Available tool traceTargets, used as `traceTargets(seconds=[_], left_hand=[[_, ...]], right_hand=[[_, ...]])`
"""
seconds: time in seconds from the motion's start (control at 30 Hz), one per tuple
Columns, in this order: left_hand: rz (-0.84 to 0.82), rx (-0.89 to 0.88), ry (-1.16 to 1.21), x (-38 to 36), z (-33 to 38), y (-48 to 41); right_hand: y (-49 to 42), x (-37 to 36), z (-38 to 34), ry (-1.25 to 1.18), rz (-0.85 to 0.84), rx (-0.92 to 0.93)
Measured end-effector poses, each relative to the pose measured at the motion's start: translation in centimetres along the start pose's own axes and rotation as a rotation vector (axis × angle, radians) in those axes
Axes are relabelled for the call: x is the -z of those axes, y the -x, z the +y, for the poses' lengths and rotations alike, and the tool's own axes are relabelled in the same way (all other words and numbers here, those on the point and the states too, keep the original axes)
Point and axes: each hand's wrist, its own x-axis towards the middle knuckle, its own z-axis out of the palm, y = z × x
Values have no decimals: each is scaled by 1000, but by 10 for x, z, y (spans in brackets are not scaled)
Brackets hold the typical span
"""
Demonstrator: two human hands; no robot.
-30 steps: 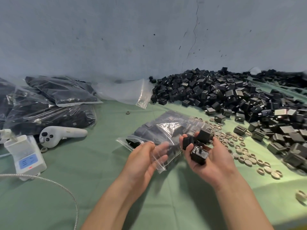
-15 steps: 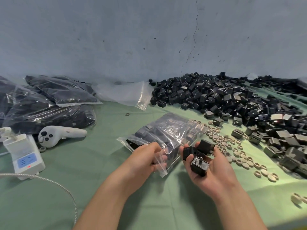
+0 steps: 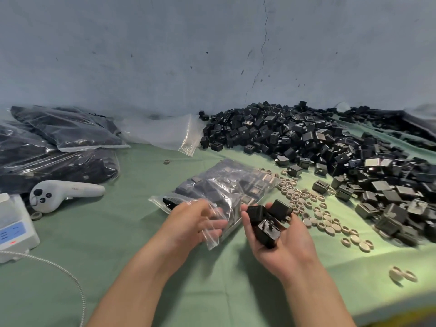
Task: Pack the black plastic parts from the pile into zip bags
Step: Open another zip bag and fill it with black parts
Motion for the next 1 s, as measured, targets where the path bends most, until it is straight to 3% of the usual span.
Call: traceTargets(seconds=[0.17,0.27,0.3,0.37,0.43,0.5,0.7,0.8,0.9,1.0], left_hand=[[167,-76,92,15,0,14],[499,-344,-324,17,-9,29],[526,-453,-438,13,-11,37],[381,-564,-505,-4,-18,50],[212,-541,-562,-21,-29,52],[148,-525,-633,-30,-39,50],[90,-364,-353,-25,-34,55],[212,-348,-280,5,-15,54],[337,-184,-157,45,-9,50],[305,-34,-2,63,-14,47]], right_hand=[[-4,0,-2,-100,-39,20],[-4,-3,1,-99,-82,38],[-3,-5,3,-93,-102,45],[-3,-11,8,-60,-146,65],[-2,-16,14,-37,-187,68],[-1,-18,19,-20,-215,60],[0,-16,11,-71,-181,40],[-3,-12,5,-100,-81,37],[-7,-8,3,-67,64,93],[-8,-7,6,92,133,151]])
